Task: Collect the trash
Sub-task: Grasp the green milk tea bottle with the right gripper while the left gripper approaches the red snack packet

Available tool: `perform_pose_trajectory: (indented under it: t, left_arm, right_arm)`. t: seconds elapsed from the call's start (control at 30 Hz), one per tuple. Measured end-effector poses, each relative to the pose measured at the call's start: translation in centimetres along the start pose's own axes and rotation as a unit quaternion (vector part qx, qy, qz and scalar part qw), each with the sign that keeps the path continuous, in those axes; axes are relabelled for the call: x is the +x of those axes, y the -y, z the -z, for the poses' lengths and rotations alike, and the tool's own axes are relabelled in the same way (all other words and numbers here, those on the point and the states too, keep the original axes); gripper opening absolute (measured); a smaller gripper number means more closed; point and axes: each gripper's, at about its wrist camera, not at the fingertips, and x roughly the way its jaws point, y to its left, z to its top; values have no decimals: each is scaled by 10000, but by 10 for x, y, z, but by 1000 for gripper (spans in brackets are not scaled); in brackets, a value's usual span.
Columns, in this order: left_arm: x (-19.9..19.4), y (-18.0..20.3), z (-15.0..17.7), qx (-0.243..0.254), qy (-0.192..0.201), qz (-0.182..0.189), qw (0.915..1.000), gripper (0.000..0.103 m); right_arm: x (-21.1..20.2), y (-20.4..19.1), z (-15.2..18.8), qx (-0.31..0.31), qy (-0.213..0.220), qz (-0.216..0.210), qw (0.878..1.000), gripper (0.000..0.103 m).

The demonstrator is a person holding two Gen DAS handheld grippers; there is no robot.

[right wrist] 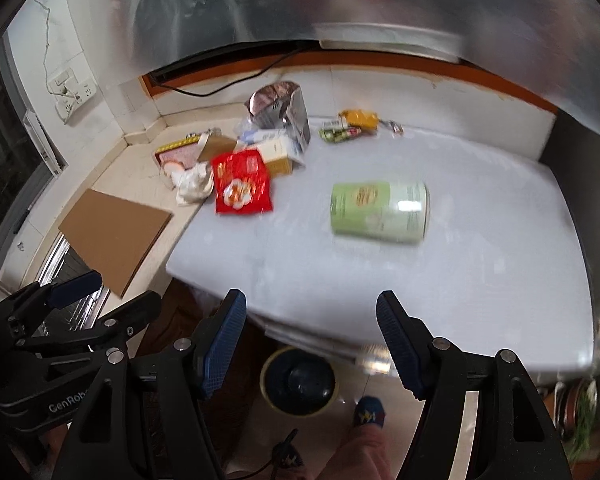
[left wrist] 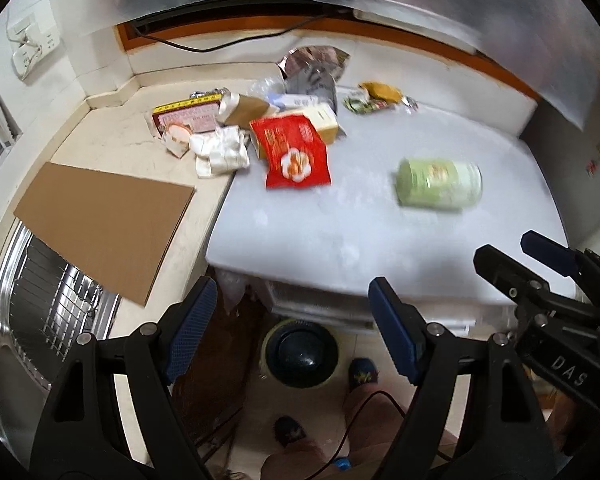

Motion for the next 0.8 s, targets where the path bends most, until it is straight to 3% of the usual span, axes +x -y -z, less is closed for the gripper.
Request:
perform_pose_trajectory:
  t: [0.17,0.37,0.5,0.6,0.7,0.8]
  left_arm:
    - [27,12,-35,-392,0,-91,9992,76]
    - [62,16,-58,-810,-125,41,9966,76]
    - [82,9,-68,-1057,-166,57,9942,76]
    - [94,-2,-75,-1302,-186,54,9913,76]
    - [104,-15,-82,-1500,-174,34,9885,76]
    - [117,-26,-89,-1698,-192,46,9853,76]
  right_arm:
    - [25,29,-49,-447,132,-164,9988,69]
    - [77,51,-94,-1725,-9,-413,9841,69]
    - [108,52,-106,-2687,-45,-581,9614,69]
    - [130,49,-102,-3518,-156,-723,9332,69]
    - [152,44,-91,-4054,-228,-566,9121,69]
    - [160,44,-88,-4151,-315,-897,9048,73]
